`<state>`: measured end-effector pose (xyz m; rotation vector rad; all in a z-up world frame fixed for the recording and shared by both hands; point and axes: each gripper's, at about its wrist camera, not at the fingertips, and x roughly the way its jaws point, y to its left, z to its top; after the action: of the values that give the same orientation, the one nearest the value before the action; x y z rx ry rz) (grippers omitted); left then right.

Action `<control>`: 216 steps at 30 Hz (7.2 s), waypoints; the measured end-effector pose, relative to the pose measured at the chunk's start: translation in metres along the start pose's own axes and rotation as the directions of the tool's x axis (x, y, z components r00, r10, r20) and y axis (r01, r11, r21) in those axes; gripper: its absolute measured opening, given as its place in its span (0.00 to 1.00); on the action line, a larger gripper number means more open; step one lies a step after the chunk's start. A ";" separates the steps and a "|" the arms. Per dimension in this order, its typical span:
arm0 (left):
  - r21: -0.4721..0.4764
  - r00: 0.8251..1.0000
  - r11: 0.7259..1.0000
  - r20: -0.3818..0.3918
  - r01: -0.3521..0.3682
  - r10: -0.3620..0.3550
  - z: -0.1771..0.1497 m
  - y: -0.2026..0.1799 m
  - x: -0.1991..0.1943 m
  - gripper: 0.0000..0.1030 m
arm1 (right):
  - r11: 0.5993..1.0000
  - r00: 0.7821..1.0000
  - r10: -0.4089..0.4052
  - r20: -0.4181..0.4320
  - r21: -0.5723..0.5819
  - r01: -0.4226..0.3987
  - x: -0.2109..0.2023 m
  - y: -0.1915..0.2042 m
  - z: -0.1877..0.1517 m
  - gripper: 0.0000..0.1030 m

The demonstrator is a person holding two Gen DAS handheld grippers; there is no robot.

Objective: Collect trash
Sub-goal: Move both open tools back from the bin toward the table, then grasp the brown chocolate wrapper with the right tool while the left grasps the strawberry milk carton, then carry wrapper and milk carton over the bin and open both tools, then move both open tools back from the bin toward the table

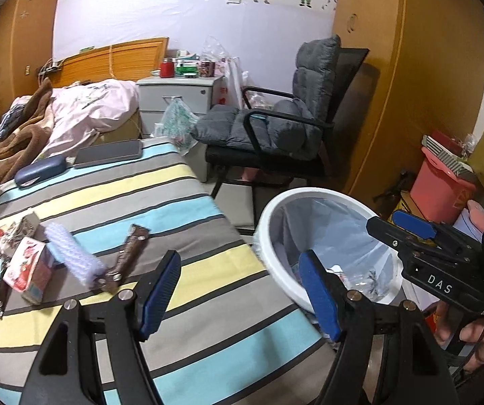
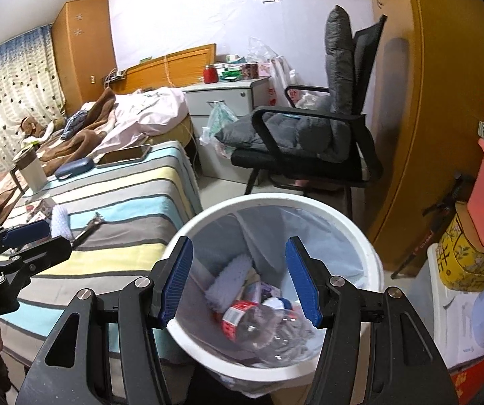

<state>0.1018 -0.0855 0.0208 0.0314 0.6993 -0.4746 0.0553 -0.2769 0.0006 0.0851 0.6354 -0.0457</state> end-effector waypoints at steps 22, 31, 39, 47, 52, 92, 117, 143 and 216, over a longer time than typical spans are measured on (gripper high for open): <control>-0.221 0.967 0.943 -0.003 -0.248 0.253 -0.043 0.144 -0.044 0.73 | 0.973 0.979 0.187 -0.082 -0.124 -0.196 0.042 0.101 0.004 0.57; -0.249 0.956 0.923 -0.053 -0.293 0.290 -0.051 0.185 -0.037 0.74 | 0.956 0.962 0.216 -0.167 -0.165 -0.243 0.071 0.143 0.004 0.57; -0.249 0.954 0.921 -0.078 -0.299 0.288 -0.048 0.207 -0.023 0.74 | 0.952 0.948 0.225 -0.225 -0.155 -0.263 0.091 0.161 0.008 0.57; -0.217 0.959 0.935 -0.111 -0.281 0.262 -0.043 0.216 -0.004 0.75 | 0.966 0.948 0.166 -0.272 -0.148 -0.212 0.110 0.168 0.008 0.57; -0.198 0.959 0.940 -0.124 -0.276 0.256 -0.039 0.216 0.004 0.75 | 0.968 0.940 0.159 -0.301 -0.140 -0.209 0.119 0.169 0.007 0.57; -0.171 0.961 0.950 -0.139 -0.262 0.240 -0.033 0.202 0.015 0.59 | 0.958 0.944 0.215 -0.251 -0.134 -0.254 0.111 0.160 0.009 0.19; -0.150 0.955 0.954 -0.184 -0.260 0.231 -0.040 0.181 0.030 0.60 | 0.963 0.954 0.222 -0.204 -0.110 -0.247 0.089 0.144 0.010 0.19; -0.035 0.991 0.990 -0.004 -0.137 0.137 0.001 0.077 -0.008 0.56 | 0.981 0.979 0.185 -0.085 -0.049 -0.190 0.038 0.080 0.018 0.19; 0.057 0.999 0.998 -0.032 0.029 -0.028 0.007 -0.038 0.027 0.68 | 0.997 0.995 -0.040 -0.090 0.055 0.045 0.010 -0.020 -0.002 0.43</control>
<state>0.1075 -0.1320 0.0141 0.0833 0.7178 -0.5226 0.0606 -0.2967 -0.0086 0.1287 0.7247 -0.1020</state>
